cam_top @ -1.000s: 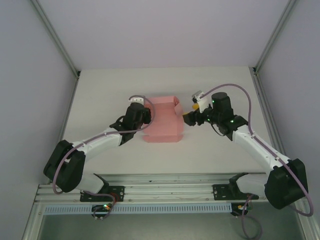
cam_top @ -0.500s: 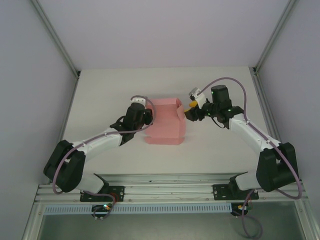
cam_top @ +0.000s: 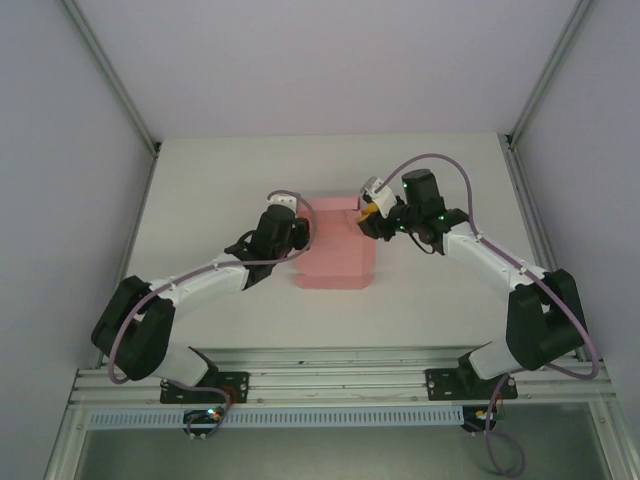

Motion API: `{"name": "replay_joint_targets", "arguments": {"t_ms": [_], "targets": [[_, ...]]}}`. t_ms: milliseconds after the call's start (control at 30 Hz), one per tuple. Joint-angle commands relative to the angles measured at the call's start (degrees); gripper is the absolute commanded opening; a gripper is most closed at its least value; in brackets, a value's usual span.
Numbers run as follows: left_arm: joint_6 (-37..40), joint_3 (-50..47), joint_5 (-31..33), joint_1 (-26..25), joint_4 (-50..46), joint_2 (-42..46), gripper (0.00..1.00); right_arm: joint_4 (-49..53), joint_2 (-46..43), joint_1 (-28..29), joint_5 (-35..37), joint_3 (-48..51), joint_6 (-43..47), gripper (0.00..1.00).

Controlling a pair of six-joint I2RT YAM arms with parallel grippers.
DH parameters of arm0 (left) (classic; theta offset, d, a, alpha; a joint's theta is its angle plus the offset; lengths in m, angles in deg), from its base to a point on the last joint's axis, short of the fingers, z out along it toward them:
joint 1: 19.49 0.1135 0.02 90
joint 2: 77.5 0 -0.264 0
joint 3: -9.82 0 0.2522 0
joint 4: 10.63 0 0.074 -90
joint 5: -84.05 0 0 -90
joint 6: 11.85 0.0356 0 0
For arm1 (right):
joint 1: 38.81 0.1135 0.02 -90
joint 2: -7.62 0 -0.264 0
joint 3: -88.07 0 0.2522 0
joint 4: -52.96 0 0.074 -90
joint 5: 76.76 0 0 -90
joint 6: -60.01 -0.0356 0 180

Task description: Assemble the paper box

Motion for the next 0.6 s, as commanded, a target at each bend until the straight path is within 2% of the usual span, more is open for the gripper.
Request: {"name": "replay_joint_targets", "arguments": {"t_ms": [0, 33, 167, 300, 400, 467, 567], "targets": [[1.3, 2.5, -0.3, -1.2, 0.5, 1.4, 0.0, -7.1, 1.0, 3.0, 10.5, -0.2, -3.0, 0.22], [1.3, 2.5, -0.1, -1.3, 0.3, 1.4, 0.0, -8.7, 1.2, 3.8, 14.0, 0.0, -4.4, 0.2], [0.9, 2.8, 0.5, -2.0, 0.3, 1.3, 0.0, -15.8, 2.9, 8.0, 34.0, 1.0, -8.6, 0.2], [-0.3, 3.7, 0.8, -2.5, -0.1, 0.6, 0.0, -18.7, 6.8, 10.8, 46.5, -0.3, -11.6, 0.21], [-2.2, 5.1, 2.5, -2.8, -1.2, 0.1, 0.0, -20.8, 10.1, 12.4, 54.9, -1.6, -12.2, 0.13], [-4.4, 6.3, 4.9, -3.1, -2.9, -0.3, 0.0, -21.7, 11.8, 12.6, 60.2, -2.4, -14.0, 0.03], [-8.4, 7.9, 8.8, -3.4, -6.3, -0.6, 0.0, -23.1, 13.6, 12.5, 70.2, -2.8, -16.8, 0.01]]}}
